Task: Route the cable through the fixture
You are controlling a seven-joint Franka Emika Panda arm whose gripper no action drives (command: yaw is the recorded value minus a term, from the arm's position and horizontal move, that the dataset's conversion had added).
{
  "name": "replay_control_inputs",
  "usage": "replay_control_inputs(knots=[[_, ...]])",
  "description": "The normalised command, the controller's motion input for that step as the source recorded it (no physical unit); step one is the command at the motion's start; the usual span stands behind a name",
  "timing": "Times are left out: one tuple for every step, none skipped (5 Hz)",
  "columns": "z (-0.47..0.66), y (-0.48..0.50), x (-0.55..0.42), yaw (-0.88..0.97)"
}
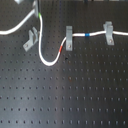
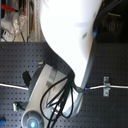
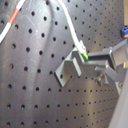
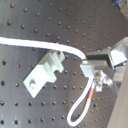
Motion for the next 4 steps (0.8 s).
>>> replay_control_inputs(knots=[[0.24,0.142,-0.179,0.00],[0.00,0.129,-0.216,0.42],[0.00,0.171,-0.206,0.43],[0.00,0.030,0.030,0.00]])
